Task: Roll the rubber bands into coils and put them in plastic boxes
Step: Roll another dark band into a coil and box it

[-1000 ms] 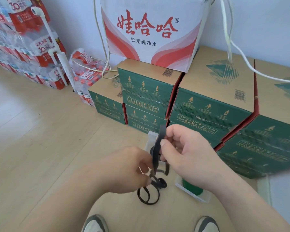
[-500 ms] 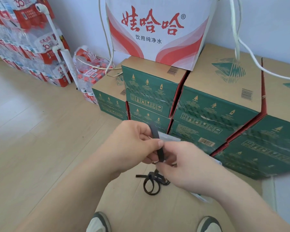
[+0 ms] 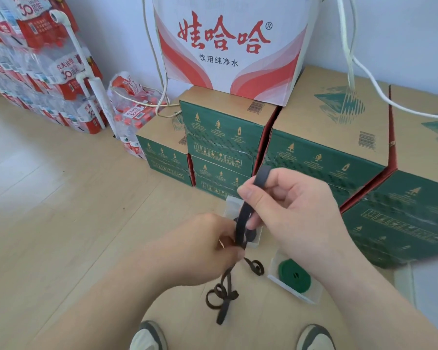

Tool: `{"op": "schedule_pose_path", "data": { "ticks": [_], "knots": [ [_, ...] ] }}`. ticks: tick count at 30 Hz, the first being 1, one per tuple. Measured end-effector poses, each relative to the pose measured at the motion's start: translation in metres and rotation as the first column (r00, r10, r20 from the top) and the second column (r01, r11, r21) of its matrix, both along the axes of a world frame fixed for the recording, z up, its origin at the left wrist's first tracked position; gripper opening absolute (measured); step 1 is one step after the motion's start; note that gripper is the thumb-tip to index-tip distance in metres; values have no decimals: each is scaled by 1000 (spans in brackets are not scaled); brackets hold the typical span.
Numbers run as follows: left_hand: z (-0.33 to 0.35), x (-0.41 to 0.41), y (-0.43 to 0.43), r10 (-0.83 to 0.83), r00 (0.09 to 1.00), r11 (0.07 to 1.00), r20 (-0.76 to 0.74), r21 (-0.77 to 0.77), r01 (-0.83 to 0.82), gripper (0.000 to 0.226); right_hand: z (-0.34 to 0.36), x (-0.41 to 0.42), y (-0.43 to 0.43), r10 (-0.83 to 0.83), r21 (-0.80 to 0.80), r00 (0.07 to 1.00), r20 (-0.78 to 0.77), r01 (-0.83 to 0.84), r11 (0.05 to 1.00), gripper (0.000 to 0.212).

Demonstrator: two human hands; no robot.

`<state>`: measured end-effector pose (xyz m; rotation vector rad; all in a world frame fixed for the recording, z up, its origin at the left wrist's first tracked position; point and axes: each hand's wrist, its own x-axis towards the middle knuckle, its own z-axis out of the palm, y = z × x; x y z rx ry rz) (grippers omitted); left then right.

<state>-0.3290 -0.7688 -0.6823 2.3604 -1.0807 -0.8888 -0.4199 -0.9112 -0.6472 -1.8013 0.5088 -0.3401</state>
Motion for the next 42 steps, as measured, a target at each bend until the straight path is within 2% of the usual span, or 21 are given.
{"op": "schedule_pose_path", "data": {
  "ticks": [2, 4, 6, 7, 10, 11, 13, 14, 15, 18, 20, 22, 24, 25, 27, 30, 33, 35, 37, 39, 42],
  "knots": [
    [1, 2, -1, 38, 999, 997, -17, -71, -40, 11, 0, -1, -3, -29, 2, 999, 34, 29, 1000, 14],
    [5, 4, -2, 111, 988, 972, -108, -196, -131, 12, -2, -3, -11, 17, -21, 1000, -24, -18, 1000, 30],
    [12, 5, -3, 196, 939, 898, -282, -333, -287, 15, -2, -7, -17, 158, -59, 980, -121, -165, 984, 53],
    [16, 5, -5, 234, 901, 847, -365, -378, -373, 15, -3, -8, -19, 249, -80, 955, -161, -264, 961, 56],
    [21, 5, -9, 312, 794, 720, -522, -415, -556, 19, -8, -10, -19, 399, -79, 857, -325, -445, 892, 70],
    [21, 5, -10, 316, 765, 689, -562, -419, -592, 20, -12, -11, -18, 394, -113, 834, -387, -467, 877, 63],
    [22, 7, -11, 298, 697, 614, -652, -428, -663, 23, -20, -9, -16, 331, -264, 816, -474, -491, 830, 21],
    [23, 9, -12, 281, 663, 576, -694, -430, -695, 26, -21, -9, -13, 305, -299, 811, -500, -492, 818, 10],
    [25, 9, -13, 271, 634, 550, -725, -424, -720, 28, -22, -7, -11, 286, -302, 824, -490, -468, 831, 14],
    [22, 11, -14, 333, 634, 577, -698, -382, -722, 23, -21, -4, -9, 208, -244, 920, -333, -297, 923, 18],
    [14, 13, -10, 398, 772, 732, -495, -337, -593, 24, -15, -4, -11, 166, -236, 951, -262, -229, 944, 18],
    [8, 12, -3, 213, 955, 950, -207, -184, -252, 36, -10, -5, -14, 121, -214, 971, -206, -165, 963, 19],
    [6, 3, -1, -18, 996, 999, -89, 45, 22, 31, -6, -5, -15, 82, -124, 982, -168, -103, 987, 18],
    [5, -2, -1, -64, 994, 993, -92, 90, 73, 24, -6, -4, -15, 65, -100, 984, -165, -83, 992, 18],
    [5, -9, -4, -24, 991, 999, -129, 45, 30, 8, -8, -2, -15, 28, -57, 988, -153, -37, 998, 20],
    [5, -8, -8, 89, 985, 985, -150, -133, -110, 6, -5, -2, -16, -31, 110, 994, -100, 42, 993, 35],
    [13, -5, -10, 189, 937, 893, -293, -345, -288, 10, 2, -3, -22, 13, 196, 989, -148, 16, 981, 53],
    [20, -2, -10, 266, 861, 781, -433, -427, -456, 17, 0, -7, -25, 93, 3, 963, -252, -96, 995, 49],
    [26, 0, -10, 301, 787, 694, -539, -442, -568, 21, -2, -10, -23, 198, -166, 905, -377, -277, 946, 43],
    [29, -1, -10, 326, 746, 665, -581, -420, -618, 23, -6, -10, -19, 290, -114, 838, -462, -381, 917, 36],
    [28, 2, -10, 332, 661, 592, -673, -397, -701, 26, -4, -10, -15, 408, -9, 792, -454, -462, 887, 25]
  ]
}}
